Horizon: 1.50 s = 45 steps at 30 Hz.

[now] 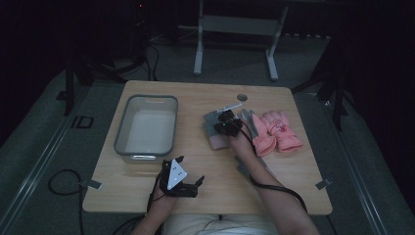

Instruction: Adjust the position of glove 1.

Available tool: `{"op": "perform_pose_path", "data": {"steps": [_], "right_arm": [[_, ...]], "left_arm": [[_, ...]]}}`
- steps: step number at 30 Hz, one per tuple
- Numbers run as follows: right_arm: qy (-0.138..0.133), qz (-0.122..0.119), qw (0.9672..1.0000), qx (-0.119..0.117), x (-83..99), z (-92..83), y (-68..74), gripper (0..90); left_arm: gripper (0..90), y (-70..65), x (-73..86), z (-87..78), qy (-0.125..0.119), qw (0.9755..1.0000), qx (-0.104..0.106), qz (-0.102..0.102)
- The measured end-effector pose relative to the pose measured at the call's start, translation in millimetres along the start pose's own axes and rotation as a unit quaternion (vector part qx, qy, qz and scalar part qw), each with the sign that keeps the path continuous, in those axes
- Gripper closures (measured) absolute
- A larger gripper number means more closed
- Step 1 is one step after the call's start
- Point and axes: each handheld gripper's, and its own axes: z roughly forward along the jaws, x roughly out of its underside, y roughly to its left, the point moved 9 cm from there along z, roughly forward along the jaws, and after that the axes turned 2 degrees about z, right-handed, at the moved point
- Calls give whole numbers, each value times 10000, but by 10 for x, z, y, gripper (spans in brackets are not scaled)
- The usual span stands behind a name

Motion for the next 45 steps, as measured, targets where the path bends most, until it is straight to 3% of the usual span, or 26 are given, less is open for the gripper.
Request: {"op": "perform_pose_path", "data": {"steps": [4, 8, 10, 14, 17, 19, 21, 25, 28, 31, 33, 34, 35, 37, 43, 45], "right_arm": [[-142, 56, 9999, -7, -89, -205, 62, 848], [-358, 93, 9993, 75, -186, -572, 221, 848], [-507, 263, 9984, 14, -193, -707, 287, 848], [-774, 530, 9956, -18, -107, -939, 420, 848], [-915, 679, 9935, 74, 27, -995, 483, 848], [-955, 732, 9925, 228, 166, -990, 516, 848], [-960, 909, 9911, 161, 286, -968, 564, 848], [-828, 1026, 9907, 333, 579, -826, 619, 848], [-683, 1474, 9865, 189, 738, -689, 602, 848], [-553, 1644, 9847, 155, 838, -572, 622, 848], [-380, 1607, 9861, 175, 908, -478, 646, 848], [-299, 1691, 9850, 179, 949, -425, 656, 848], [-230, 1776, 9838, 124, 978, -387, 671, 848], [-232, 1754, 9840, 221, 993, -350, 677, 848], [-259, 1979, 9791, 381, 976, -222, 639, 825], [-292, 1942, 9795, 456, 966, -198, 658, 806]], "left_arm": [[15, -3, 0, 2, -1, 10000, 0, 7], [15, -5, -1, -1, -2, 10000, -45, 52], [15, -7, 1, -1, 19, 10000, -55, 65], [15, -11, 0, 0, 12, 9999, -64, 76], [15, -6, 0, -1, 11, 9999, -68, 77], [15, -7, -1, 0, 2, 10000, -64, 47], [15, 1, 1, -2, 7, 9999, -82, 62], [15, 3, -2, -4, -21, 9999, -90, 56], [15, -2, -2, -3, -14, 9999, -101, 70], [15, 1, -3, -3, -21, 9999, -106, 69], [15, 5, -3, -5, -29, 9999, -106, 57], [15, 5, -2, -6, -24, 9999, -109, 54], [15, 5, -2, -5, -23, 9999, -108, 57], [15, 3, -2, -5, -20, 9999, -108, 68], [15, -2, -2, -6, -23, 9999, -92, 71], [15, -2, -2, -5, -23, 9999, -86, 66]]}}
